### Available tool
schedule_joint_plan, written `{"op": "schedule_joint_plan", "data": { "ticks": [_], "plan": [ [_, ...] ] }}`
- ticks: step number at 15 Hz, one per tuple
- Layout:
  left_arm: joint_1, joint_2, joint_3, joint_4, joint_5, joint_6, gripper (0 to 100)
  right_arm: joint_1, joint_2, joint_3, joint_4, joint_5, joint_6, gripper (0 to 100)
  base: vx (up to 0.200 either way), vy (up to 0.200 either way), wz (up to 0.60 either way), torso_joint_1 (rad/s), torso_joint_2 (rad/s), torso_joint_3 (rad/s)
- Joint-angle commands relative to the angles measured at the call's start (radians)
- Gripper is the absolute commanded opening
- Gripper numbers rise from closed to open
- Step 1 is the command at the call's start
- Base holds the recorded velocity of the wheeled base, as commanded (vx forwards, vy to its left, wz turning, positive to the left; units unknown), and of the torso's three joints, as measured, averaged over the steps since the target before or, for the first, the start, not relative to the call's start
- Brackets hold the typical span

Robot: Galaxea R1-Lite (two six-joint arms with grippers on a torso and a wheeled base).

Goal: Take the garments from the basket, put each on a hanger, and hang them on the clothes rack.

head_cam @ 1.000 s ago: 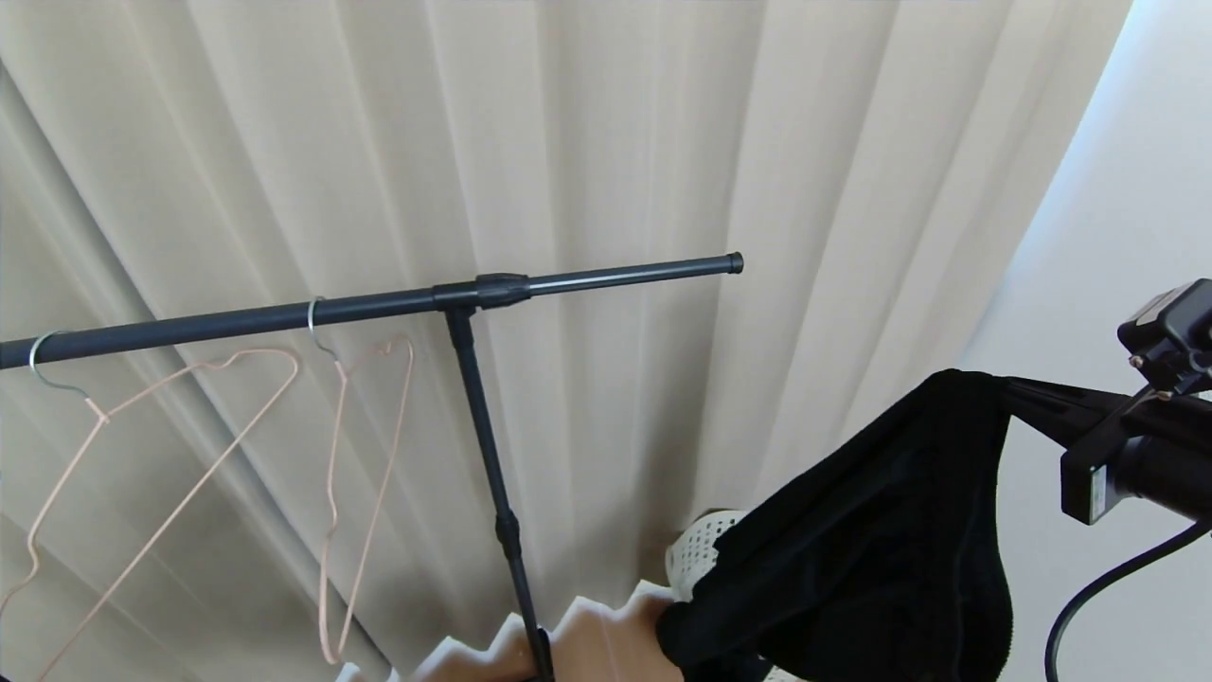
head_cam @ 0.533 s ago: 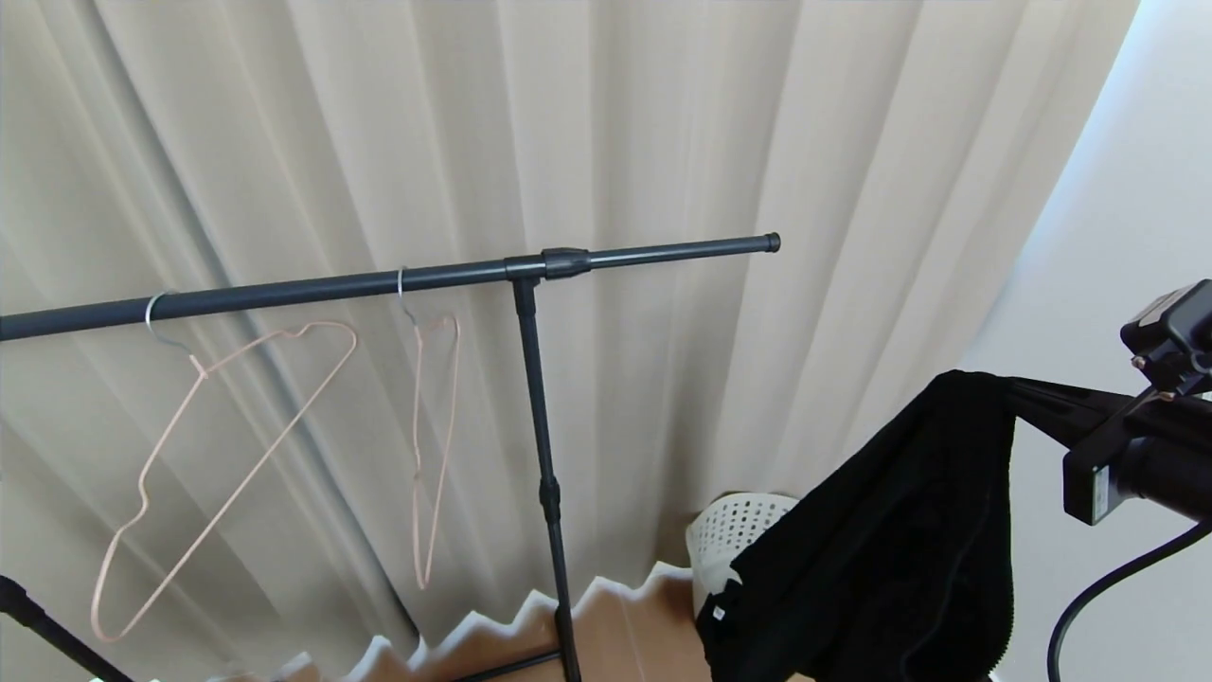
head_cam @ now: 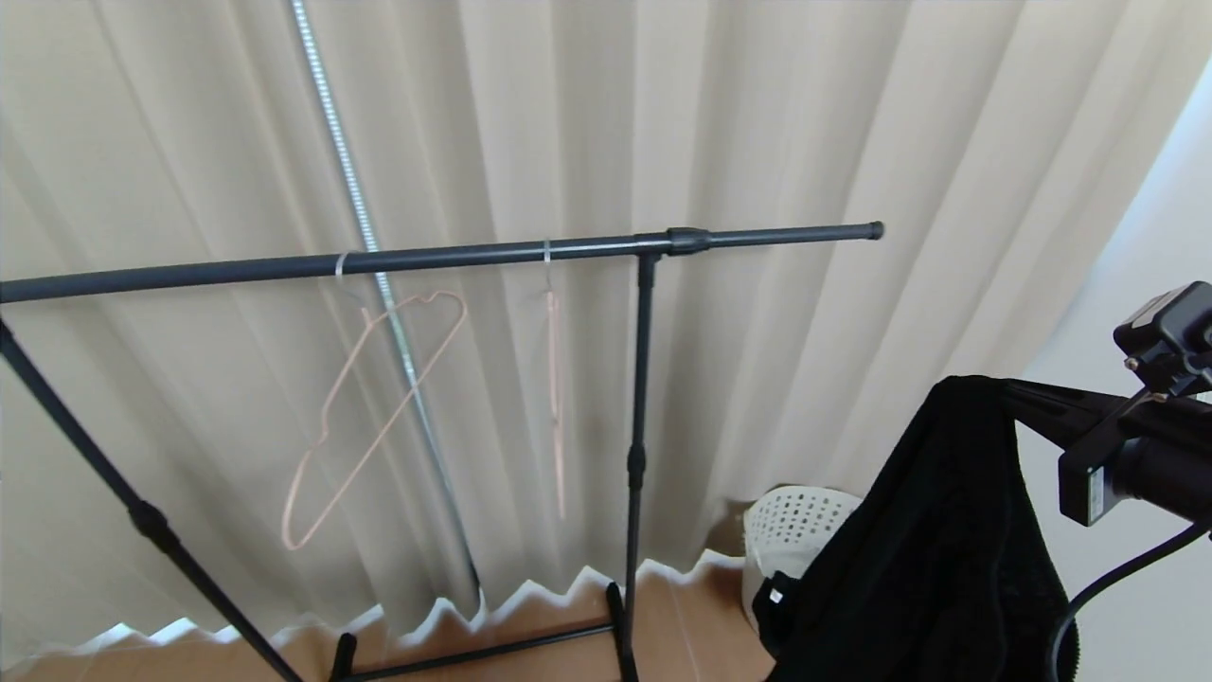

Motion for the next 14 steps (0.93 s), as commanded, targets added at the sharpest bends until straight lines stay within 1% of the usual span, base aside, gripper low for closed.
{"op": "schedule_joint_plan", "data": {
  "ticks": [1,2,5,12,14],
  "plan": [
    [0.0,-0.001,0.0,-0.001,0.0,0.0,100,0.0,0.001,0.002,0.0,0.0,0.0,0,0.0,0.0,0.6,0.007,0.0,0.002],
    [0.0,-0.001,0.0,-0.001,0.0,0.0,100,0.0,0.0,0.002,0.0,0.0,0.0,0,0.0,0.0,0.6,0.002,0.0,-0.002],
    [0.0,-0.001,0.0,-0.001,-0.002,0.0,100,0.0,-0.002,0.002,0.0,0.0,0.0,0,0.0,0.0,0.0,0.0,0.0,0.0],
    [0.0,-0.001,0.0,-0.001,-0.002,0.002,100,0.0,-0.002,0.005,0.0,0.0,0.0,0,0.0,0.2,0.0,0.004,0.01,-0.001],
    [0.0,-0.001,0.0,-0.001,-0.002,0.0,100,0.0,-0.002,0.003,0.0,0.0,0.0,0,-0.2,0.0,0.0,0.0,0.0,0.002]
  ]
}}
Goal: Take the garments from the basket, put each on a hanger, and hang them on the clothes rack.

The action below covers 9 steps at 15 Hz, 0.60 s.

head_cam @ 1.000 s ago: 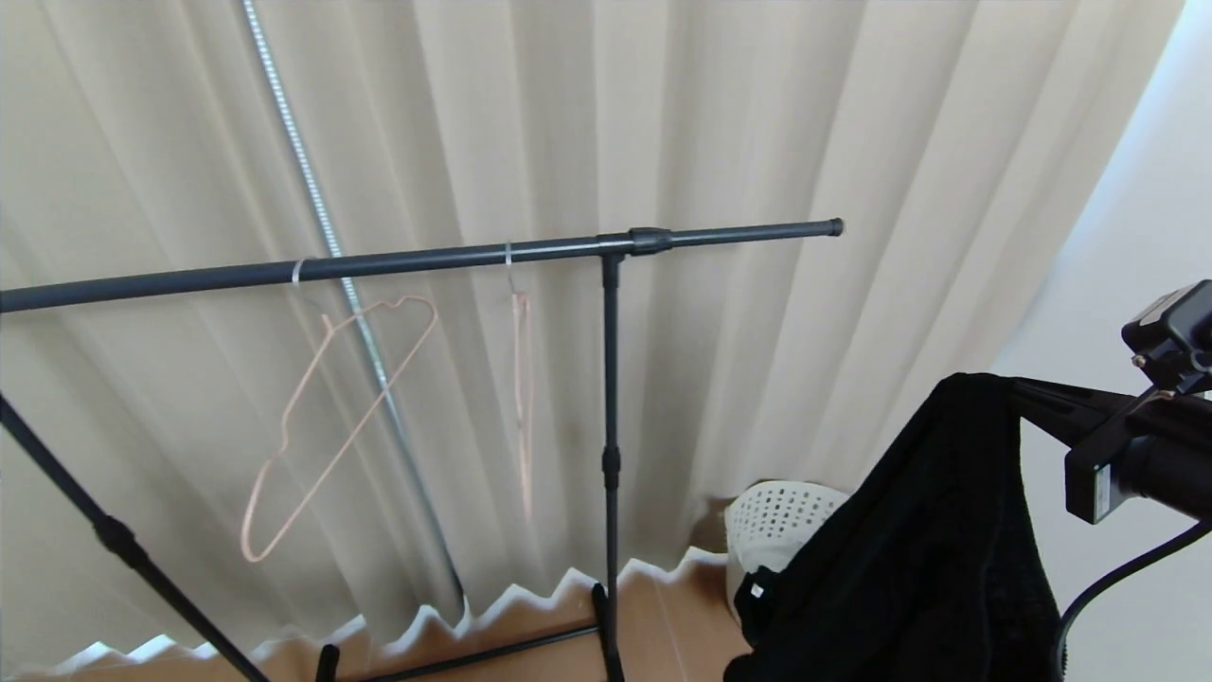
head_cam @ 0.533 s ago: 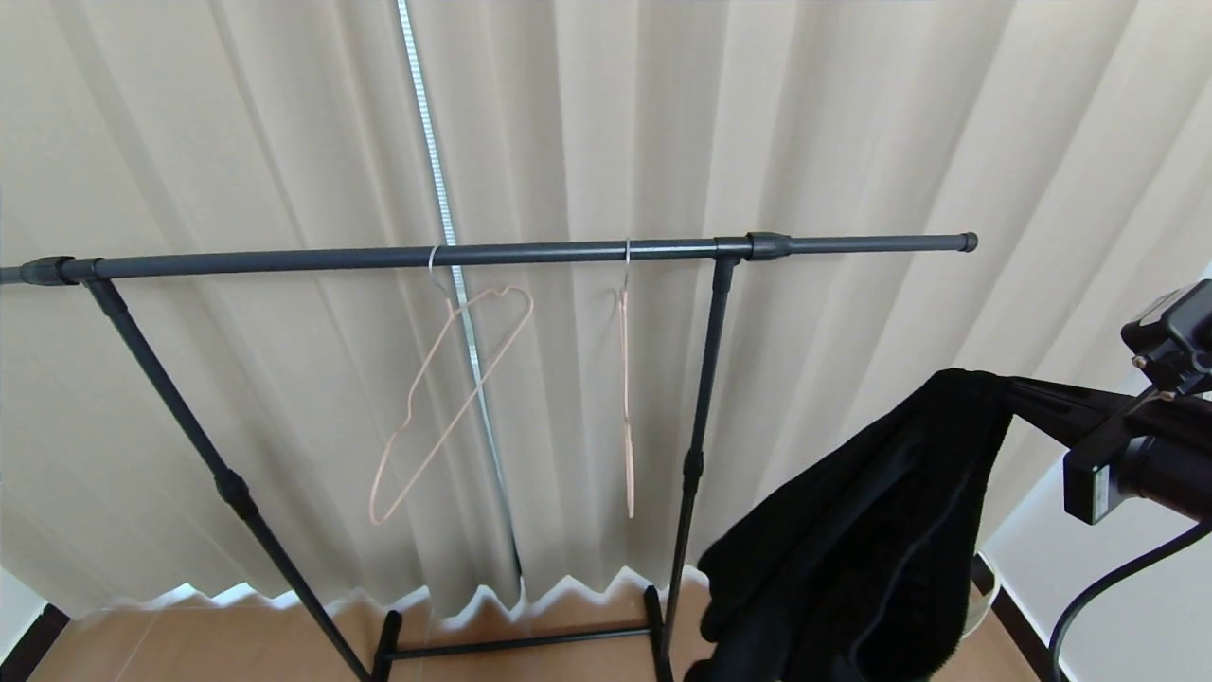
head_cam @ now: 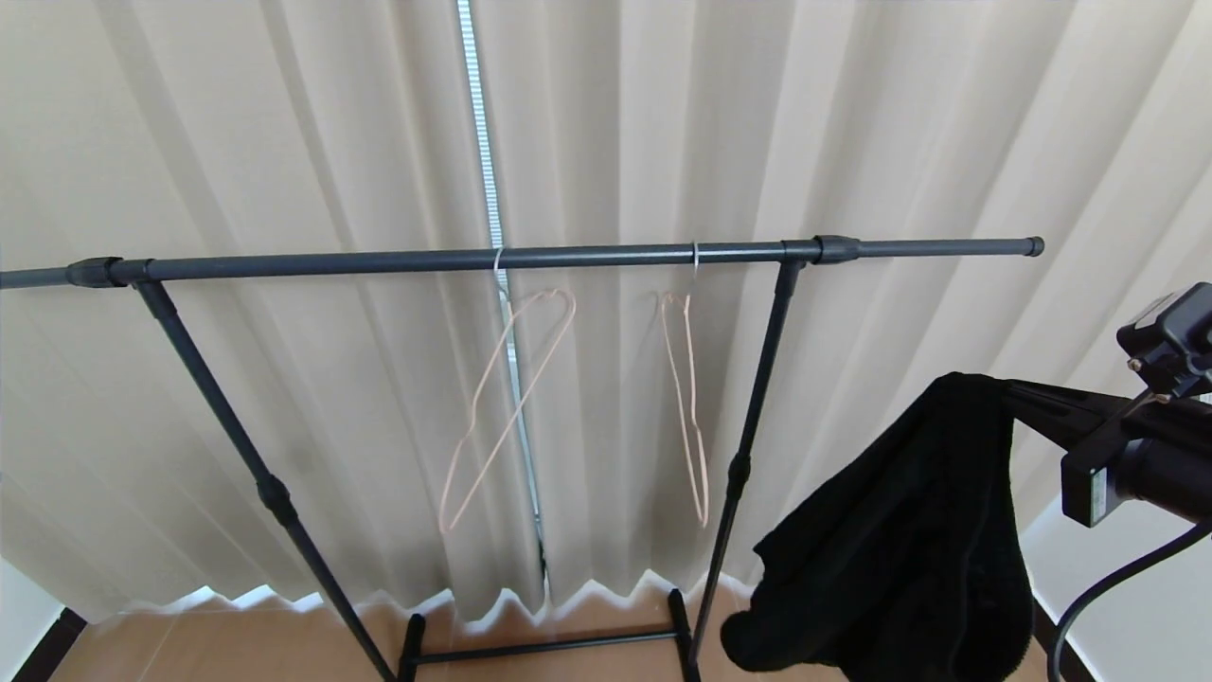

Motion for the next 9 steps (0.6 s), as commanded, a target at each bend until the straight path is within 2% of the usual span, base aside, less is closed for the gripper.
{"op": "schedule_joint_plan", "data": {
  "ticks": [1,6,9],
  "plan": [
    [0.0,-0.001,0.0,0.0,0.0,-0.001,100,0.001,0.0,-0.001,-0.002,0.001,0.0,0,-0.2,0.0,0.0,0.007,0.0,0.002],
    [0.0,-0.001,0.0,0.0,0.0,0.0,100,0.001,-0.002,0.001,-0.002,0.001,0.0,0,-0.2,0.0,0.0,-0.002,0.0,0.0],
    [0.0,-0.001,0.0,0.0,0.0,0.0,100,0.007,-0.018,0.019,-0.003,-0.001,-0.002,0,0.0,0.0,0.0,0.0,0.0,0.0]
  ]
}}
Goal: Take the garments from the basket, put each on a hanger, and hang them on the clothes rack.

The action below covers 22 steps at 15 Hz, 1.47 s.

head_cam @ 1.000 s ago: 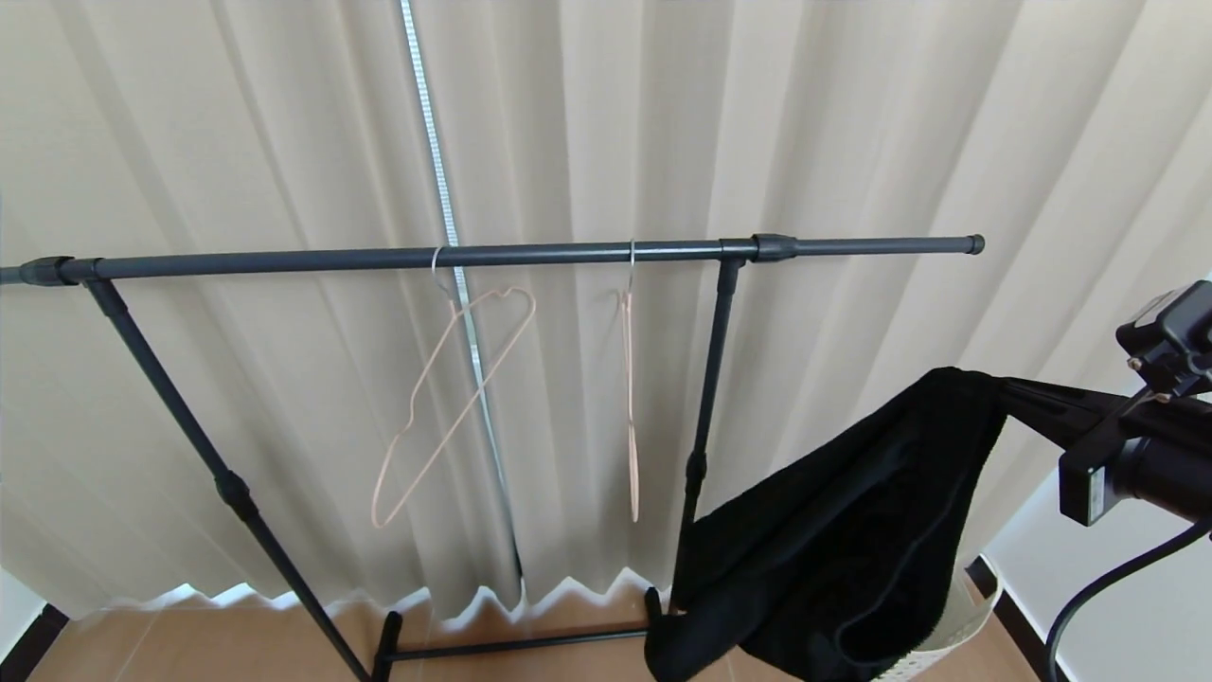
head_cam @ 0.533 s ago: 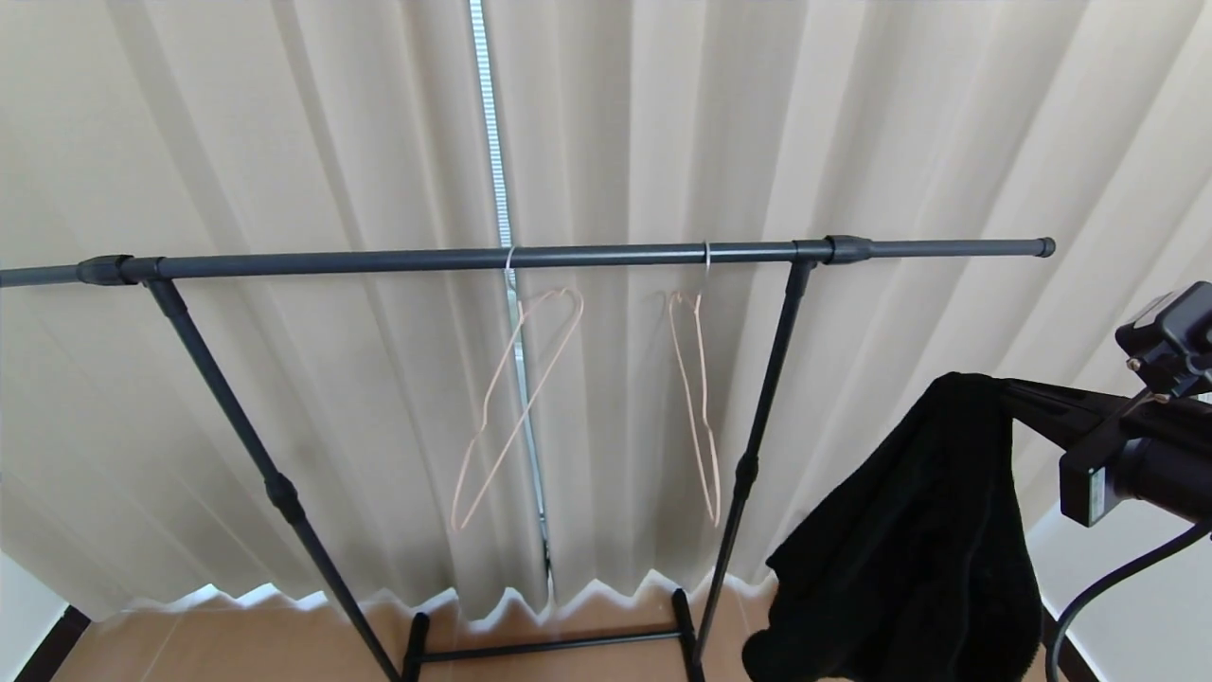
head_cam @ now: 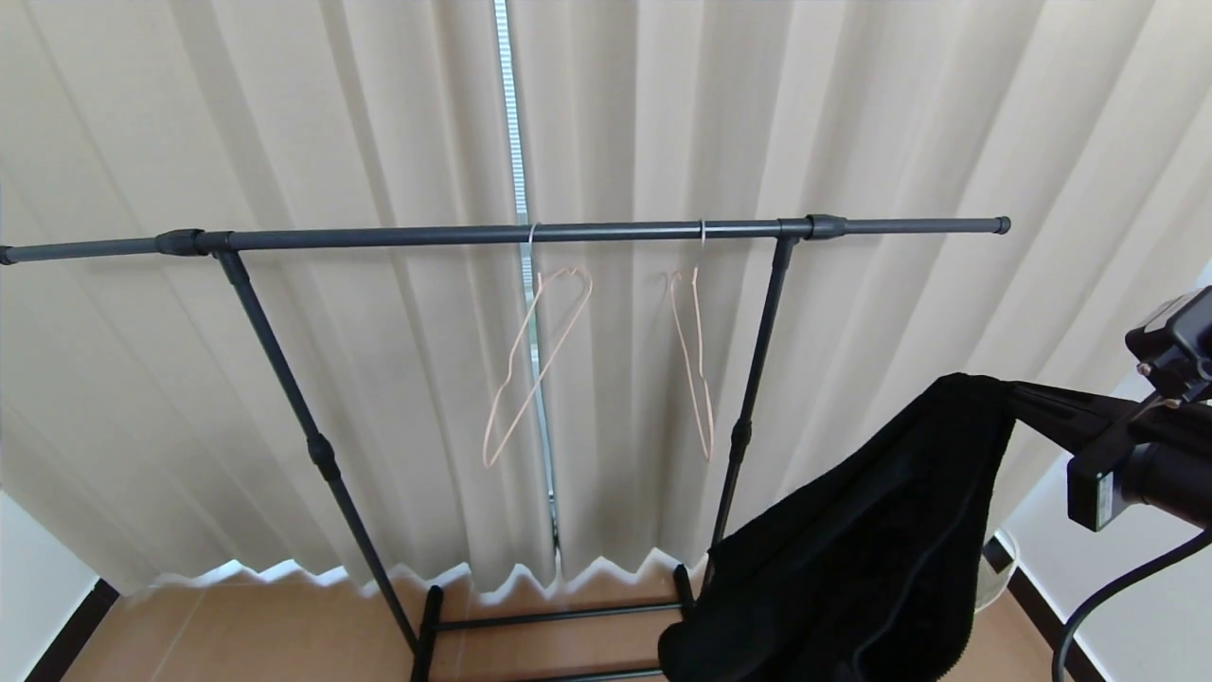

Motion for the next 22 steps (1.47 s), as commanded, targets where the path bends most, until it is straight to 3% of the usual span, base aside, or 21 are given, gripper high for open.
{"op": "schedule_joint_plan", "data": {
  "ticks": [1,2,4,5,7,9,11,12,13,14,16,18,22],
  "plan": [
    [0.0,-0.001,0.0,0.0,0.0,0.002,100,0.01,-0.016,0.016,0.003,-0.001,-0.012,0,0.0,0.0,0.0,0.0,0.0,0.0],
    [0.0,0.003,0.0,0.0,-0.001,0.005,100,0.024,-0.036,0.027,0.006,-0.018,-0.053,0,0.0,0.0,0.0,0.0,0.0,0.0],
    [-0.003,0.015,0.0,0.005,-0.003,0.025,100,0.073,-0.039,0.02,0.006,-0.127,-0.073,0,0.0,0.0,0.0,0.0,0.0,0.0],
    [0.014,0.127,0.0,0.009,0.006,0.072,100,0.183,-0.031,-0.013,0.024,-0.227,-0.058,0,0.0,0.0,0.0,0.0,0.0,0.0],
    [0.054,0.288,-0.06,0.008,-0.007,0.103,100,0.292,-0.001,-0.067,0.089,-0.293,0.033,0,0.0,0.0,0.0,0.0,0.0,0.0],
    [0.015,0.57,-0.235,0.009,-0.029,-0.006,100,0.392,0.065,-0.225,0.276,-0.317,0.194,0,0.0,0.0,0.0,0.0,0.0,0.0],
    [-0.279,0.9,-0.391,0.006,-0.023,-0.325,100,0.487,0.187,-0.49,0.563,-0.36,0.505,0,0.0,0.0,0.0,0.0,0.0,0.0],
    [-0.36,0.993,-0.437,0.005,-0.017,-0.44,100,0.513,0.223,-0.549,0.604,-0.4,0.573,0,0.0,0.0,0.0,0.0,0.0,0.0],
    [-0.425,1.081,-0.477,0.005,-0.014,-0.5,100,0.531,0.257,-0.596,0.625,-0.443,0.617,0,0.0,0.0,0.0,0.0,0.0,0.0],
    [-0.425,1.081,-0.477,0.005,-0.014,-0.5,100,0.531,0.257,-0.596,0.625,-0.443,0.617,0,0.0,0.0,0.0,0.0,0.0,0.0],
    [-0.543,1.285,-0.592,0.002,-0.012,-0.577,100,0.568,0.363,-0.714,0.659,-0.491,0.811,0,0.0,0.0,0.0,0.0,0.0,0.0],
    [-0.583,1.38,-0.629,0.002,-0.012,-0.58,100,0.585,0.409,-0.748,0.635,-0.53,0.886,0,0.0,0.0,0.0,0.0,0.0,0.0],
    [-0.71,1.544,-0.664,-0.063,-0.014,-0.575,100,0.645,0.453,-0.739,0.495,-0.55,0.946,0,0.0,0.0,0.0,0.0,0.0,0.0]
  ]
}}
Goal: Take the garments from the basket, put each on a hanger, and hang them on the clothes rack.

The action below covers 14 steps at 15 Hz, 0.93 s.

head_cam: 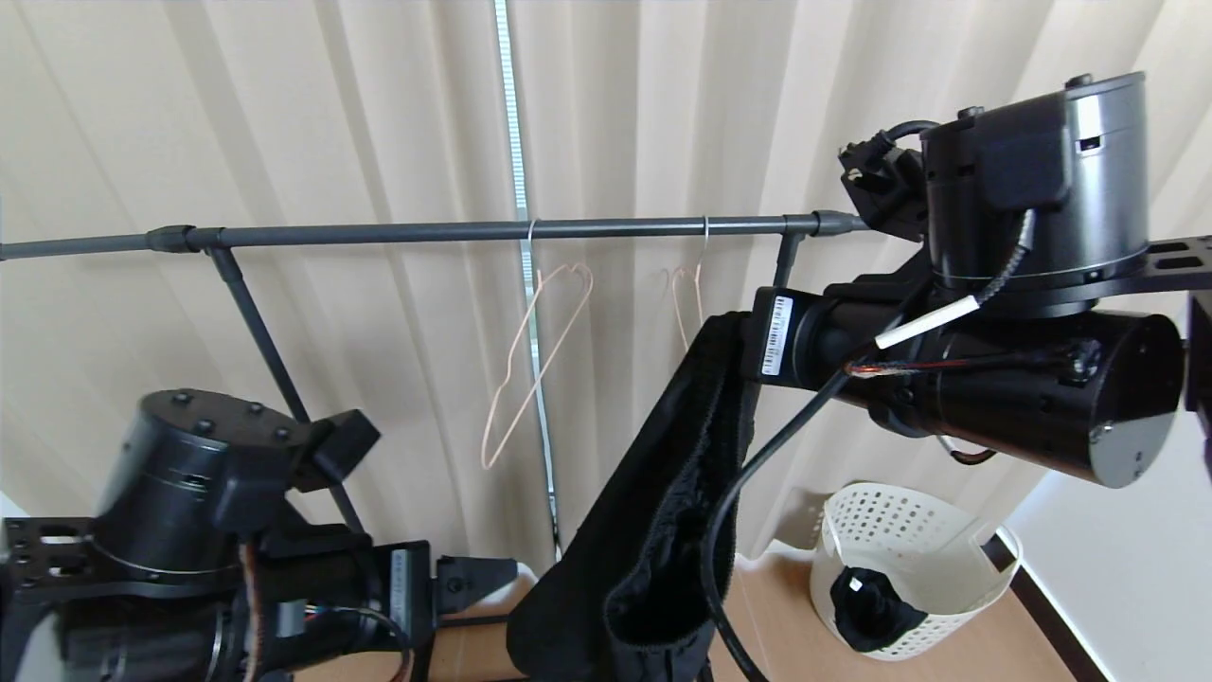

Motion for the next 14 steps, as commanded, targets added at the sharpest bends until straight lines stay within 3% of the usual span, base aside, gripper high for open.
{"op": "schedule_joint_plan", "data": {
  "ticks": [1,4,10,14],
  "plan": [
    [-0.068,0.149,-0.022,-0.048,-0.001,0.0,100,0.015,0.037,0.002,-0.012,-0.002,0.01,0,0.0,0.0,0.0,0.0,0.0,0.0],
    [-0.099,0.304,-0.11,-0.097,0.001,0.0,100,0.023,0.052,-0.001,-0.019,-0.002,0.028,0,0.0,0.0,0.0,0.0,0.0,0.0],
    [-0.119,0.381,-0.179,-0.101,-0.001,0.001,100,0.023,0.056,-0.006,-0.019,-0.004,0.04,0,0.0,0.0,0.0,0.0,0.0,0.0],
    [-0.137,0.448,-0.183,-0.19,0.001,0.001,100,0.023,0.053,-0.004,-0.019,-0.004,0.04,0,0.0,0.0,0.0,0.0,0.0,0.0]
  ]
}}
